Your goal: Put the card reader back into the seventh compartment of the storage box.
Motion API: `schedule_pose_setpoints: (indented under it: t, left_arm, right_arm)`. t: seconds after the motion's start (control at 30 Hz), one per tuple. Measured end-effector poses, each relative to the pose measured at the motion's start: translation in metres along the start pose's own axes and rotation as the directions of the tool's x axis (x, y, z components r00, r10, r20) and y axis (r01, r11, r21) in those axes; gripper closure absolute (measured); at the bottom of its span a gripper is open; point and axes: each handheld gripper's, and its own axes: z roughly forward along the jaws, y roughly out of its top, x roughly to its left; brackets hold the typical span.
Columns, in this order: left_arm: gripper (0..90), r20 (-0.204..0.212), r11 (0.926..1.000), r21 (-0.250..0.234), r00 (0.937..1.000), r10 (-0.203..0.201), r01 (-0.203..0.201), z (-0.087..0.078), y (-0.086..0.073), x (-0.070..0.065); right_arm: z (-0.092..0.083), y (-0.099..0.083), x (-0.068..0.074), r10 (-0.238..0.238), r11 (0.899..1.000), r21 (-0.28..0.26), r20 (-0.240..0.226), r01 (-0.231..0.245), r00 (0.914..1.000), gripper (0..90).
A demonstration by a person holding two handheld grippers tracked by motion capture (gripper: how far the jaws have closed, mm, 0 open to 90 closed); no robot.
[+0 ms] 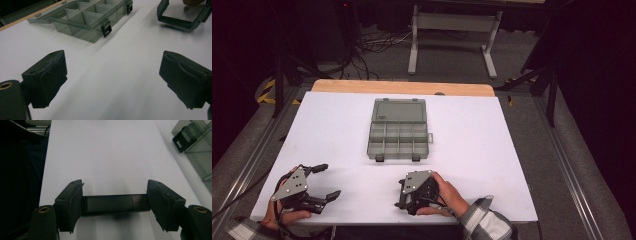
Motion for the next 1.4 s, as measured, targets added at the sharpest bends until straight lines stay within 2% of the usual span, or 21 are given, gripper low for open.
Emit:
schedule_pose_setpoints:
  t: [0.07, 0.17, 0.27, 0.33, 0.5, 0.73, 0.9, 1.4]
  left_arm:
    - [8.6, 0.002, 1.0000, 0.000, 1.0000, -0.003, 0.003, 0.000, 0.000, -0.001]
    - [8.6, 0.002, 0.9999, 0.011, 1.0000, -0.004, 0.004, 0.000, -0.002, -0.002]
    - [8.6, 0.001, 0.9999, 0.013, 1.0000, -0.005, 0.005, 0.002, -0.002, -0.002]
    - [8.6, 0.000, 0.9998, 0.018, 1.0000, -0.005, 0.005, 0.003, -0.002, -0.001]
    - [8.6, 0.002, 0.9998, 0.020, 1.0000, -0.004, 0.004, 0.004, -0.002, -0.002]
    - [8.6, 0.002, 0.9997, 0.023, 0.9999, 0.012, -0.012, 0.003, 0.000, -0.007]
    - [8.6, 0.008, 0.9996, 0.025, 0.9999, 0.011, -0.011, 0.004, 0.000, -0.007]
    - [8.6, 0.014, 0.9994, 0.030, 0.9997, 0.019, -0.020, 0.006, 0.000, -0.008]
  right_arm:
    - [-0.005, 0.000, -0.001, -0.010, 1.000, -0.009, 0.018, 0.010, 0.9998, 31.5]
    - [-0.013, 0.002, -0.002, 0.001, 0.999, -0.044, 0.045, 0.001, 0.9990, 31.5]
    - [-0.015, 0.002, -0.003, 0.001, 0.999, -0.051, 0.052, 0.002, 0.9987, 31.5]
    - [-0.019, 0.003, -0.005, -0.010, 0.998, -0.056, 0.073, 0.014, 0.9973, 31.5]
    - [-0.025, 0.003, -0.007, 0.004, 0.997, -0.077, 0.092, 0.004, 0.9958, 31.5]
    - [-0.035, 0.005, -0.005, 0.006, 0.995, -0.097, 0.142, 0.008, 0.9899, 31.5]
    - [-0.039, 0.008, -0.005, 0.000, 0.994, -0.112, 0.155, 0.018, 0.9878, 31.5]
    - [-0.053, 0.010, -0.020, 0.022, 0.990, -0.141, 0.225, 0.011, 0.9741, 31.5]
